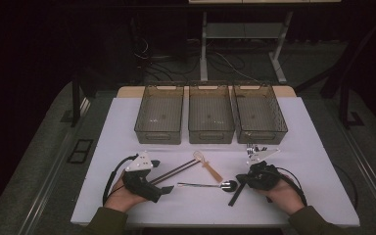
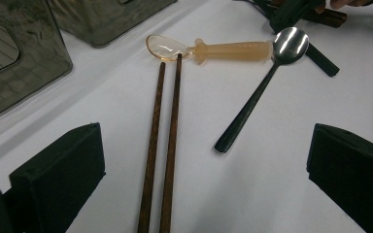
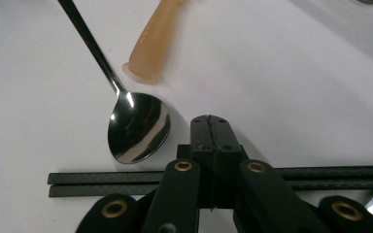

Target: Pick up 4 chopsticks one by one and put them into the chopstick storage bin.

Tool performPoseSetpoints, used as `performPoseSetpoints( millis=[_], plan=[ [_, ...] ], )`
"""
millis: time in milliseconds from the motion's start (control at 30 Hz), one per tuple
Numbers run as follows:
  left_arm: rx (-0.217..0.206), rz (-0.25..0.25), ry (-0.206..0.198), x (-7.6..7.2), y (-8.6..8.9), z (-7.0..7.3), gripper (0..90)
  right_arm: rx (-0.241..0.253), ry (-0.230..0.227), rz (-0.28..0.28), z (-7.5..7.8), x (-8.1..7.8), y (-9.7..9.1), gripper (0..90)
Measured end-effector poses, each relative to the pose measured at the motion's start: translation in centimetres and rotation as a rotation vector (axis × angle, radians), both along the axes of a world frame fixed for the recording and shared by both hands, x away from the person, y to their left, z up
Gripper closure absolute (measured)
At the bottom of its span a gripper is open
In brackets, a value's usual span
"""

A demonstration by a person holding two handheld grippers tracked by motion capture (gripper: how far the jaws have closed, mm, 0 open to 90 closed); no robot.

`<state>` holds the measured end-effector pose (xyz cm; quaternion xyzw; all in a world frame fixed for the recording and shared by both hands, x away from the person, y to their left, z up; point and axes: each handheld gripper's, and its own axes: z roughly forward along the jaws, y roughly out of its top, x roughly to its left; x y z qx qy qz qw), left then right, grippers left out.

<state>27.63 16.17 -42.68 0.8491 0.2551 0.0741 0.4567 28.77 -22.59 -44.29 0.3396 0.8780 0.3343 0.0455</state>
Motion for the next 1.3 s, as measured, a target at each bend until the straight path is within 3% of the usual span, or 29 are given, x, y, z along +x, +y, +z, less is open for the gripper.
performPoseSetpoints(
  millis=[200, 567, 700, 1033, 1300],
  plan=[
    [0.001, 0.0, 0.003, 0.0, 0.0, 0.0, 0.0, -0.009, 0.004, 0.006, 0.1, -0.5, -0.3, 89.9],
    [0.001, -0.002, 0.001, 0.0, 0.0, 0.0, 0.0, 0.039, -0.004, 0.021, 0.9, -2.1, -0.8, 89.9],
    [0.005, -0.005, 0.002, 0.1, 0.0, 0.0, 0.0, 0.028, -0.016, 0.023, 1.0, -2.5, -1.1, 89.9],
    [0.001, -0.003, 0.007, 0.1, -0.1, -0.1, 0.0, 0.002, -0.038, -0.062, 0.5, 0.8, -2.1, 89.9],
    [0.003, -0.007, 0.007, 0.1, -0.1, -0.1, 0.0, -0.029, -0.036, -0.074, 0.2, 1.3, -2.4, 89.9]
  ],
)
